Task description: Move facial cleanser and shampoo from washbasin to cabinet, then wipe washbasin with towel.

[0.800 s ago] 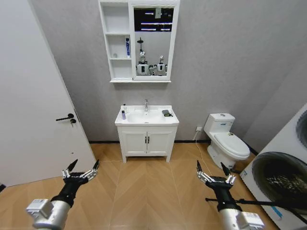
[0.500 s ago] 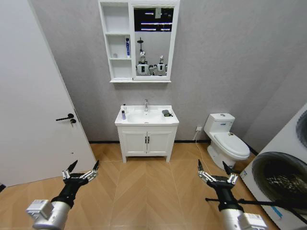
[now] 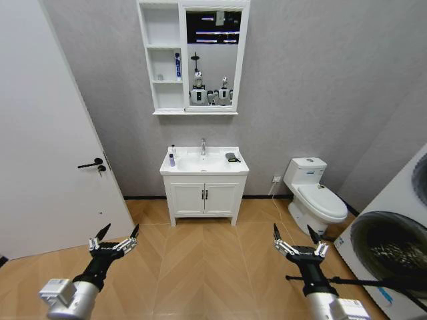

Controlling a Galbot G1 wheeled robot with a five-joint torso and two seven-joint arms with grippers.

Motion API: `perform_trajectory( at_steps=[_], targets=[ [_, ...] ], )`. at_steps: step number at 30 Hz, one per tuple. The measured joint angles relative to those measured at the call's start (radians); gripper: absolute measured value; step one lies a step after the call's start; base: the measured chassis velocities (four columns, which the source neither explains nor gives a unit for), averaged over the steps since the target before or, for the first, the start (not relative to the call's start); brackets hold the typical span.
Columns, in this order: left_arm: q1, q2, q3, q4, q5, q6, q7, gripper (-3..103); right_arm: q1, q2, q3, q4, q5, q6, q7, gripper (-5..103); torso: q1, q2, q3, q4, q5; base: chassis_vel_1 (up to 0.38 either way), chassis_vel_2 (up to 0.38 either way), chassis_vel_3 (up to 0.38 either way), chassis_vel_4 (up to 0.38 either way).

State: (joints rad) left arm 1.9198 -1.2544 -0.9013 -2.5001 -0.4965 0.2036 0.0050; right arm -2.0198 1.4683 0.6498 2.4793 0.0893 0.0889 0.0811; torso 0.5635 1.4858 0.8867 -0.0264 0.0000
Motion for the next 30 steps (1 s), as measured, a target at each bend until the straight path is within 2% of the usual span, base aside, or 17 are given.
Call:
perform_trajectory(
  at_steps=[15,30],
  targets=[
    [0.007,-0.021,0.019,0.0,0.032,0.001,0.003,98,0.015,0.013,-0.009,-0.006,0.003,0.008,0.004,100,0.0,0.0,0.0,0.0,0.0002,-0.034,0.03,0.034,-0.026],
    [0.008,-0.035,0.021,0.0,0.038,-0.003,0.002,99,0.02,0.006,-0.013,-0.009,0.01,0.002,0.019,100,0.001,0.0,0.0,0.0001,0.0004,-0.172,0.188,0.185,-0.199]
  ],
)
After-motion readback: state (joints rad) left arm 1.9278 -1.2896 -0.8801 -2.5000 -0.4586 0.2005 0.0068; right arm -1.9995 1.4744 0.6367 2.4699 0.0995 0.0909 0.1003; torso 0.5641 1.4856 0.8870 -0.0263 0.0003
